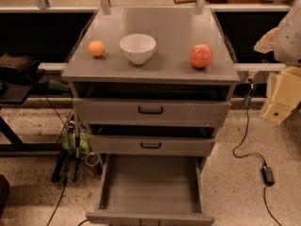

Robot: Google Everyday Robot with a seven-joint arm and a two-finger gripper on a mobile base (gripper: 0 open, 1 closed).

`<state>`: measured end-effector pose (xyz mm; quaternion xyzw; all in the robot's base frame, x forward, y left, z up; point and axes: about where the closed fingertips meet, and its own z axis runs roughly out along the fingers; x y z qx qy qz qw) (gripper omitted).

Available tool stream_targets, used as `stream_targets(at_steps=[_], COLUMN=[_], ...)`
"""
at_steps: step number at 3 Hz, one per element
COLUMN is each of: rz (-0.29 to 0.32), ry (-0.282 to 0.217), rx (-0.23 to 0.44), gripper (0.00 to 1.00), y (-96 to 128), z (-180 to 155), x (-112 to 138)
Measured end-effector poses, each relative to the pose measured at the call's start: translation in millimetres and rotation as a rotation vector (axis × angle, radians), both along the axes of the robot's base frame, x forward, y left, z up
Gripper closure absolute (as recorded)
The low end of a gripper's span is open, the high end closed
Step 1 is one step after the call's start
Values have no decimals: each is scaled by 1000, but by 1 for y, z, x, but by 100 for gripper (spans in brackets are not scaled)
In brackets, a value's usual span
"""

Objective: Close bottom drawer

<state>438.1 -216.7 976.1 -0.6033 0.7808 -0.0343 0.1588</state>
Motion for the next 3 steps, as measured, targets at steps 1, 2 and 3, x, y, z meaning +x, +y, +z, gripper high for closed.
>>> stream_targets(at_steps=[1,2,3], rz=[0,21,90], ry=[0,3,8], rx=[0,3,12], gripper=[0,0,0], y=[0,6,29], z=[0,-12,-47], x=[0,-3,-6])
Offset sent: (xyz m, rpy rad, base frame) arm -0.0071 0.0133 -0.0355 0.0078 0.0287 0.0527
